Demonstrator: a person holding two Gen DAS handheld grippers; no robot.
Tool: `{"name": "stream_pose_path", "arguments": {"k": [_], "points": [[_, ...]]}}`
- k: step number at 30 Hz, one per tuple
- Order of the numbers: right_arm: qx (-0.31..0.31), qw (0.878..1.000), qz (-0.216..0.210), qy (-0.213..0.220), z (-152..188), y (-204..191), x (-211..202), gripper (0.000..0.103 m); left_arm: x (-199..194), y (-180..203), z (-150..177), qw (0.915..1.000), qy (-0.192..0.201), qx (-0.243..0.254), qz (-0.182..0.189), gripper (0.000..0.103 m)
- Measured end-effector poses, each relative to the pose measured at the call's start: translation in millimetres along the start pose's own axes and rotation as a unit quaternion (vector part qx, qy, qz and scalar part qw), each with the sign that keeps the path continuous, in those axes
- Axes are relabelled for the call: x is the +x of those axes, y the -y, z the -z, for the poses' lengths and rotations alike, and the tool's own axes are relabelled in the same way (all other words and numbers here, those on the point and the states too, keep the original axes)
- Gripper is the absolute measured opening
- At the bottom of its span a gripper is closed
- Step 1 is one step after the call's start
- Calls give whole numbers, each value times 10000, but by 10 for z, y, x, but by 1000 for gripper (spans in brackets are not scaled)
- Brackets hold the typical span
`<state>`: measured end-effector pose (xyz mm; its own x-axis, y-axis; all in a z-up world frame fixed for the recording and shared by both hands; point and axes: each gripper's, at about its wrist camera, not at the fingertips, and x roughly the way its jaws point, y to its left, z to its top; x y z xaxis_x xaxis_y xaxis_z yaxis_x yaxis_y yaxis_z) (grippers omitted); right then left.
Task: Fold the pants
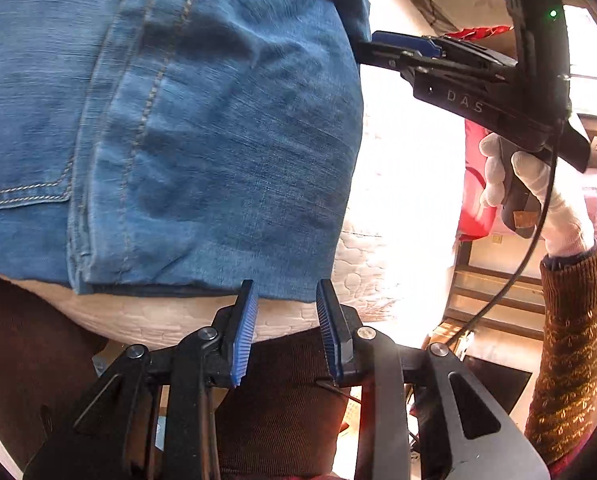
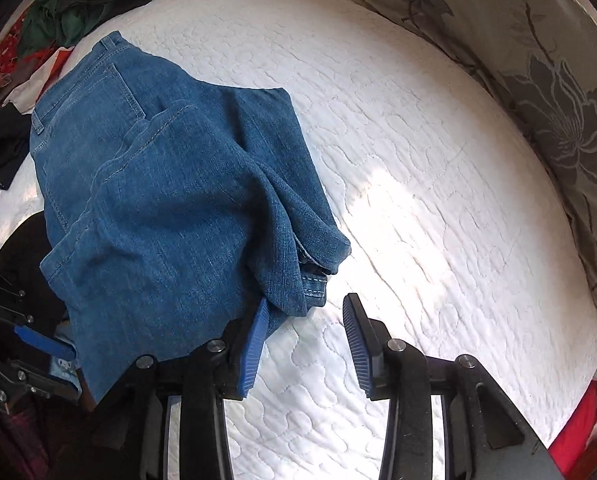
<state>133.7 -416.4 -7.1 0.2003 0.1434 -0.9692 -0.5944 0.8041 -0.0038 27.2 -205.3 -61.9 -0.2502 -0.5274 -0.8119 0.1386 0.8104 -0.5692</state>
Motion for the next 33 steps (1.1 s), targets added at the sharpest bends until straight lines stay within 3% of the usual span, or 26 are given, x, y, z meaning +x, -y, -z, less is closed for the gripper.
{"name": "stream_pose_path", "arguments": {"k": [1, 2, 3, 8, 12, 15, 20, 24, 29, 33], "points": [[101, 9999, 33, 130, -29, -30, 98, 17, 99, 0, -20, 9999, -100, -61, -72, 28], [126, 9997, 104, 205, -29, -38, 110, 17, 180, -25, -31, 9997, -214, -91, -101, 28], [46, 9993, 269, 244, -58, -29, 105, 10, 242, -64, -31, 9993, -278, -154, -199, 28], [-419, 9971, 621, 157, -356, 10, 20, 10, 342, -232, -75, 9980, -458, -418, -149, 28], [-114, 9974, 681, -197, -368, 172, 257, 45, 327, -289, -85, 9974, -551, -451, -63, 28], [497, 9981, 296, -189, -298, 419, 99, 52, 252, -300, -45, 9980, -555, -308, -7, 28], [1250, 9921, -121, -56, -110, 486, -189, 53, 189, -185, 45, 9980, -562, -255, 102, 28], [1673, 9854, -313, 101, 41, 380, -344, 54, -21, -214, 131, 9990, -252, -295, 226, 28], [2207, 9729, -468, 516, 60, 104, -536, 56, -512, -553, 206, 9972, 446, -489, 360, 29], [2027, 9726, -654, 936, -121, -420, -585, 63, -987, -1184, 321, 9872, 1137, -1057, 376, 49]]}}
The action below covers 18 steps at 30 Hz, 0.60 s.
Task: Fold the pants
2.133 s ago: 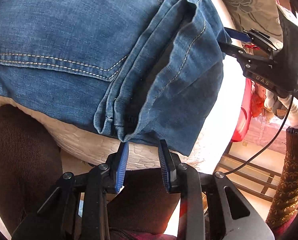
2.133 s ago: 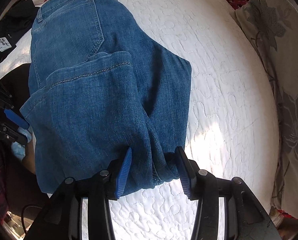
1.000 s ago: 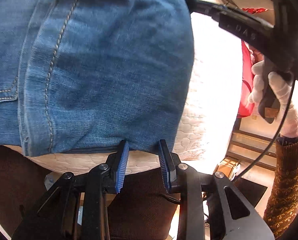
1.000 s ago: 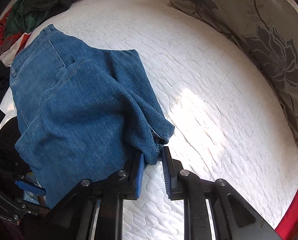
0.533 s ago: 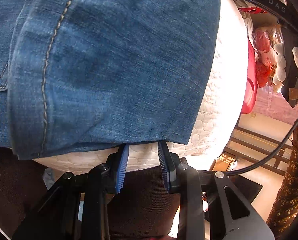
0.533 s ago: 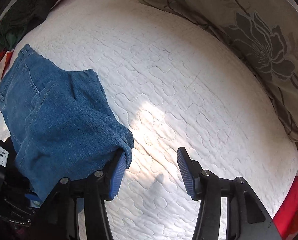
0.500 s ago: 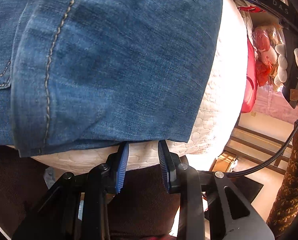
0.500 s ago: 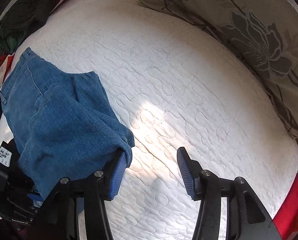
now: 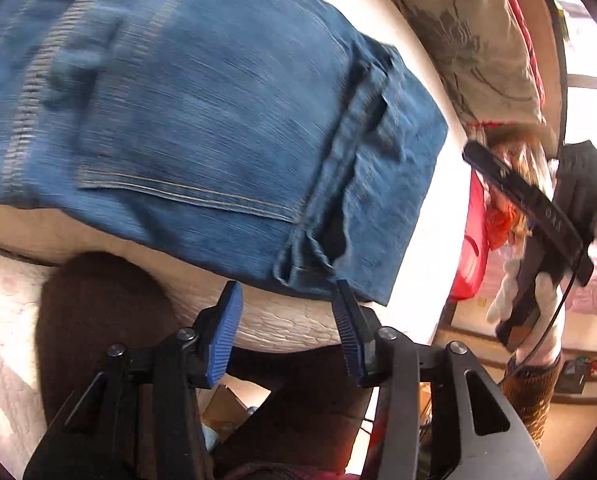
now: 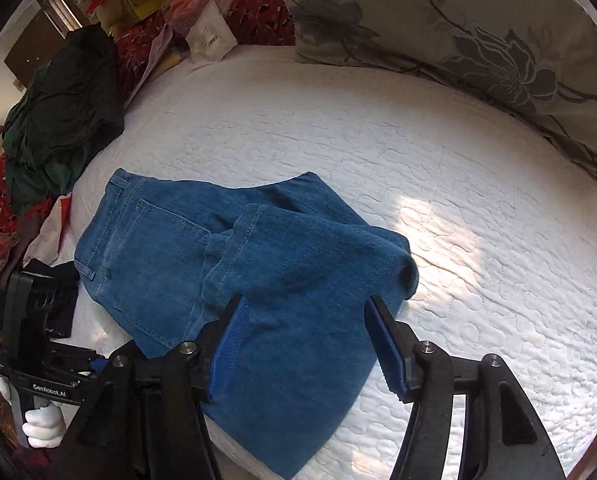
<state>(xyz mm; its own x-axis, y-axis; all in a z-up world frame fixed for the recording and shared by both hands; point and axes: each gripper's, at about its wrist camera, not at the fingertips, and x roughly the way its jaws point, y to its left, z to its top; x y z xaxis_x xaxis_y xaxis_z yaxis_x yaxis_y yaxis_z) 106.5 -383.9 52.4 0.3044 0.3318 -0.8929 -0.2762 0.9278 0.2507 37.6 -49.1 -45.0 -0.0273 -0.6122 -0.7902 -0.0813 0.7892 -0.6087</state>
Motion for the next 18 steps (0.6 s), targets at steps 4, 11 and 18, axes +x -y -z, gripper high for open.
{"name": "stream_pose_path", "arguments": {"k": [4, 11, 18], "points": [[-528, 9980, -338, -30, -45, -687, 184, 65, -398, -614, 31, 9939, 639, -828, 353, 57], [-1062, 9925, -407, -446, -447, -1490, 746, 65, -555, -1562, 62, 9553, 1282, -2425, 1102, 69], [-1437, 9876, -250, -573, -894, -1946, 1076, 69, -519, -1738, -146, 9388, 1634, -2705, 1372, 69]]}}
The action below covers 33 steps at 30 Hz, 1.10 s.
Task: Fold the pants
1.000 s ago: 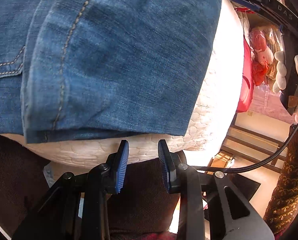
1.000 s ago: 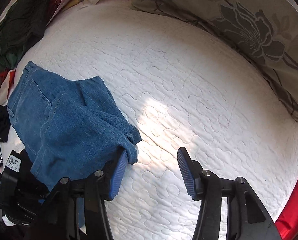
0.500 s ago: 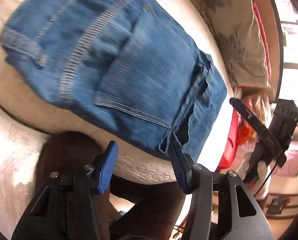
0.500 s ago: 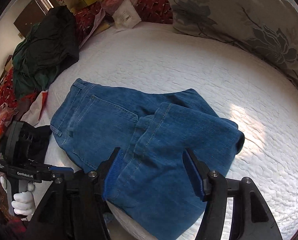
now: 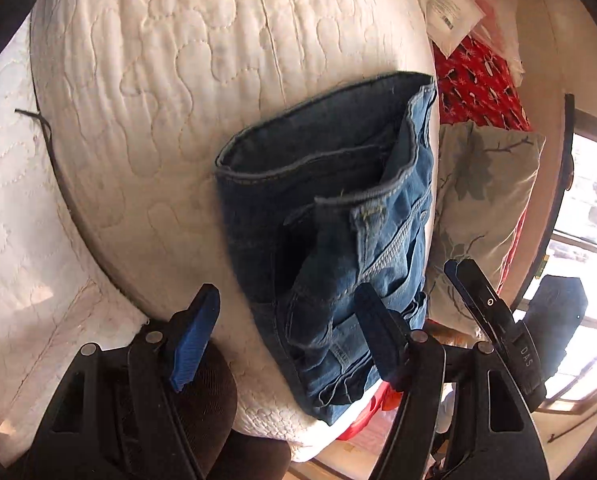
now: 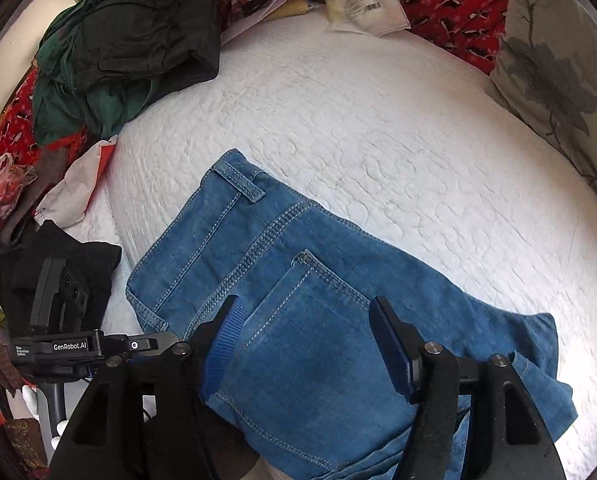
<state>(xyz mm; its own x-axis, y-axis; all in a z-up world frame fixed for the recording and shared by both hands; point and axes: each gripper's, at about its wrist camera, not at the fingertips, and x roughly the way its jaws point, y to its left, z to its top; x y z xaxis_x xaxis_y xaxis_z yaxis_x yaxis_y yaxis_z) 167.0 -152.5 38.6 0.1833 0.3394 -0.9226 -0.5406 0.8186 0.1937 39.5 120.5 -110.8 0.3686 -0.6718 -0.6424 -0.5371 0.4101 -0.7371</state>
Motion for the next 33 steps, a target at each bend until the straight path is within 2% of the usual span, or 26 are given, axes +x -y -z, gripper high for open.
{"name": "stream_pose_path", "arguments": {"k": [8, 11, 19, 21, 22, 23, 24, 26, 27, 30, 33], "points": [[-879, 9956, 149, -302, -592, -278, 500, 69, 176, 63, -76, 9998, -121, -16, 136, 69], [-1153, 9923, 41, -459, -776, -390, 728, 70, 147, 26, -95, 9996, -184, -72, 211, 69], [-2052, 9745, -32, -913, -991, -716, 1244, 72, 164, -1, -147, 9994, -262, -131, 165, 70], [-2240, 9707, -35, -867, -988, -757, 1214, 64, 178, 12, -165, 9992, -303, -178, 164, 70], [-2272, 9700, -88, -860, -978, -780, 1191, 47, 173, 13, -170, 9993, -314, -173, 139, 69], [-2297, 9692, -141, -881, -953, -808, 1166, 43, 166, 23, -169, 9994, -310, -138, 110, 67], [-2376, 9677, -29, -841, -918, -845, 1137, 39, 157, 42, -165, 9995, -298, -68, 57, 59], [-2515, 9643, 70, -821, -839, -892, 1077, 29, 132, 105, -152, 9995, -283, 138, 15, 42], [-2515, 9647, 98, -770, -812, -888, 1029, 24, 104, 150, -145, 9992, -289, 269, 30, 26], [-2253, 9730, -53, -491, -781, -806, 823, 19, 33, 277, -76, 9974, -186, 679, -168, 18], [-1975, 9795, -294, -278, -731, -721, 605, 17, -48, 382, 35, 9944, -26, 1010, -323, 15]]}}
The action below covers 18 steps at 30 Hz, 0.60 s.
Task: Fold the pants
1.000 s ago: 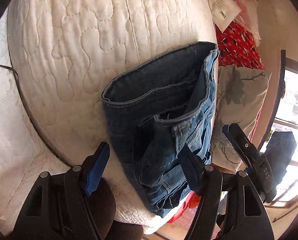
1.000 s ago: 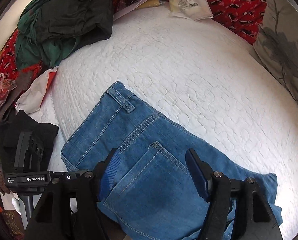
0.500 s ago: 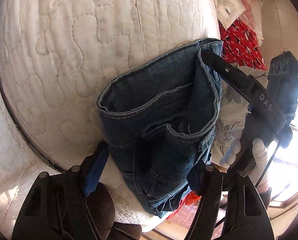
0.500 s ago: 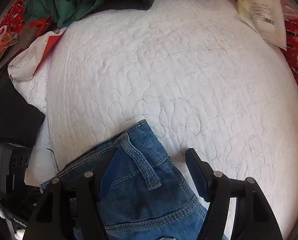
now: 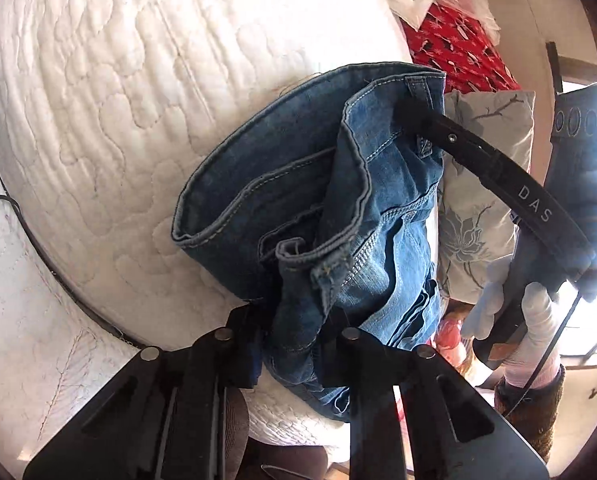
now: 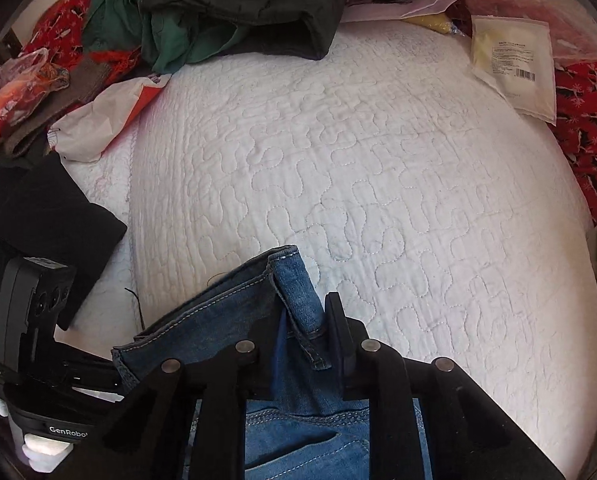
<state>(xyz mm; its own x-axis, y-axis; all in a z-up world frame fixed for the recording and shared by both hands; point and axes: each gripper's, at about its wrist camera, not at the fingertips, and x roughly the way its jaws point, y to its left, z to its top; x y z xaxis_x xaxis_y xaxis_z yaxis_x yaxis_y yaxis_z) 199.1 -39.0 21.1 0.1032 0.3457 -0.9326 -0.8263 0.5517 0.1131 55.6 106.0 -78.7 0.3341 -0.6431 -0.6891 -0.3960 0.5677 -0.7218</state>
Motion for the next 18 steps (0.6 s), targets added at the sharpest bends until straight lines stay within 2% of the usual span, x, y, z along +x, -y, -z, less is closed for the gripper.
{"name": "stream_pose_path", "arguments": {"k": [4, 9, 15, 18], "points": [[271, 9987, -202, 369, 169, 30, -313, 16, -168, 227, 152, 9983, 258, 515, -117, 14], [717, 9932, -336, 850, 483, 159, -752, 16, -307, 695, 421, 9879, 520, 1418, -353, 14], [1462, 9768, -421, 1507, 1132, 496, -1325, 16, -236, 1405, 760, 9674, 536, 2441, -402, 15], [1949, 9623, -519, 1824, 1587, 705, -1537, 17, -59, 1780, 1026, 9500, 414, 3063, -444, 16]]}}
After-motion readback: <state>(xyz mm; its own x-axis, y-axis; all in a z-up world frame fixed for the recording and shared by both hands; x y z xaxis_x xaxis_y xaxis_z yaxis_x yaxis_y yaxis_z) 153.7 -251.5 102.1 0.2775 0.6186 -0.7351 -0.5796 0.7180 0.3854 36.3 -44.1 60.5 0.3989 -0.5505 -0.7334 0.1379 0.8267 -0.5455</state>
